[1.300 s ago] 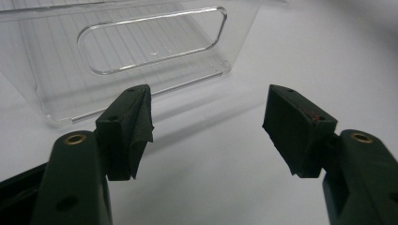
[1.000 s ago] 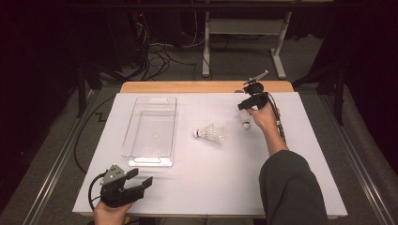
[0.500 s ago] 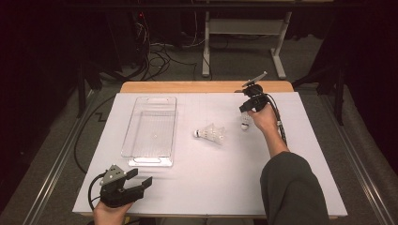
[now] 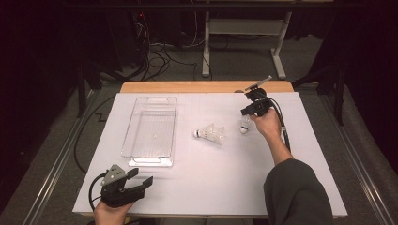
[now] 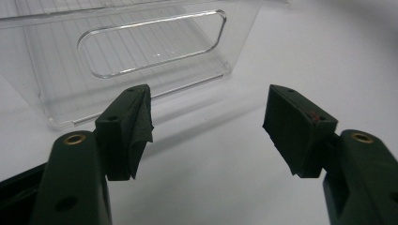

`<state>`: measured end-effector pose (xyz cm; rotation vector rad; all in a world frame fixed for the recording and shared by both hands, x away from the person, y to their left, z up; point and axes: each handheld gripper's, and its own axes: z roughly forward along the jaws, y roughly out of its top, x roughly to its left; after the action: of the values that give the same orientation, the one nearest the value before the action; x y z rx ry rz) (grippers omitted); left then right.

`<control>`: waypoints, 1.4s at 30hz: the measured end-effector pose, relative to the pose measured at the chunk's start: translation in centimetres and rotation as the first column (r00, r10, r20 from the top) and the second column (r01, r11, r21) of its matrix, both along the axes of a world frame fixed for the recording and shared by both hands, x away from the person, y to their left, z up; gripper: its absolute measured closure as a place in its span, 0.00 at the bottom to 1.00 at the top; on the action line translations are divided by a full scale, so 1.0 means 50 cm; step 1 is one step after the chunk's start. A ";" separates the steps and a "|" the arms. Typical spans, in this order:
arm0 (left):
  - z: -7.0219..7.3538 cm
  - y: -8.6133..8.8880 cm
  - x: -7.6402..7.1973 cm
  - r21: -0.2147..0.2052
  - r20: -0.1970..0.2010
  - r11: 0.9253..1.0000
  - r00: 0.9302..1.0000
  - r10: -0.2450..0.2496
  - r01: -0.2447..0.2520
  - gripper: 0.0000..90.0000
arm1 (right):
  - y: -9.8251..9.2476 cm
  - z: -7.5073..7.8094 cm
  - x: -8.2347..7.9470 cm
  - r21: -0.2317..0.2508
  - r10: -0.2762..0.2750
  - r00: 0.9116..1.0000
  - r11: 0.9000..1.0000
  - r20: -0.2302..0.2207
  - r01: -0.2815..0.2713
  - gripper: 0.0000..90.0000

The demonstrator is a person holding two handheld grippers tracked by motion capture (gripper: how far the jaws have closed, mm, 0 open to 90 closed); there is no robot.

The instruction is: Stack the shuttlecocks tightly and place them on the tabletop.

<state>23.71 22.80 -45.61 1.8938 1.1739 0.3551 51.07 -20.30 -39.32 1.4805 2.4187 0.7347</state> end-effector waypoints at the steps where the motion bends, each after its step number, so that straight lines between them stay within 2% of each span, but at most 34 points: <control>1: 0.000 0.000 0.000 -0.001 0.000 1.000 1.000 0.000 0.000 0.37 | -0.001 0.001 -0.003 0.003 0.000 1.000 1.000 0.005 0.000 1.00; 7: 0.001 -0.001 -0.001 0.000 0.001 1.000 1.000 -0.002 0.002 0.37 | -0.008 0.007 -0.034 0.047 0.002 1.000 0.999 0.027 -0.004 1.00; 12: 0.003 0.000 -0.004 -0.001 0.008 1.000 1.000 -0.008 0.008 0.37 | -0.009 0.016 -0.063 0.056 0.009 0.999 0.998 0.053 -0.012 1.00; 21: 0.004 -0.001 -0.005 0.001 0.008 1.000 1.000 -0.017 0.017 0.37 | 0.014 0.019 -0.111 0.073 0.045 0.995 0.996 0.093 -0.052 1.00; 25: 0.003 -0.002 -0.005 0.000 0.008 1.000 1.000 -0.016 0.016 0.37 | 0.032 0.014 -0.135 0.078 0.074 0.990 0.993 0.118 -0.084 1.00; 30: 0.003 -0.002 -0.005 0.000 0.009 1.000 1.000 -0.015 0.015 0.37 | 0.046 0.002 -0.148 0.082 0.091 0.988 0.991 0.128 -0.102 1.00; 36: 0.003 -0.002 -0.005 0.001 0.009 1.000 1.000 -0.015 0.015 0.37 | 0.052 -0.010 -0.152 0.104 0.086 0.987 0.989 0.137 -0.101 1.00; 42: 0.003 -0.001 -0.006 -0.001 0.009 1.000 1.000 -0.016 0.016 0.37 | 0.056 -0.021 -0.155 0.092 0.097 0.986 0.990 0.132 -0.109 0.98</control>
<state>23.43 22.74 -45.43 1.8978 1.1526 0.3534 43.33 -17.51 -40.38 1.3061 2.4081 0.9536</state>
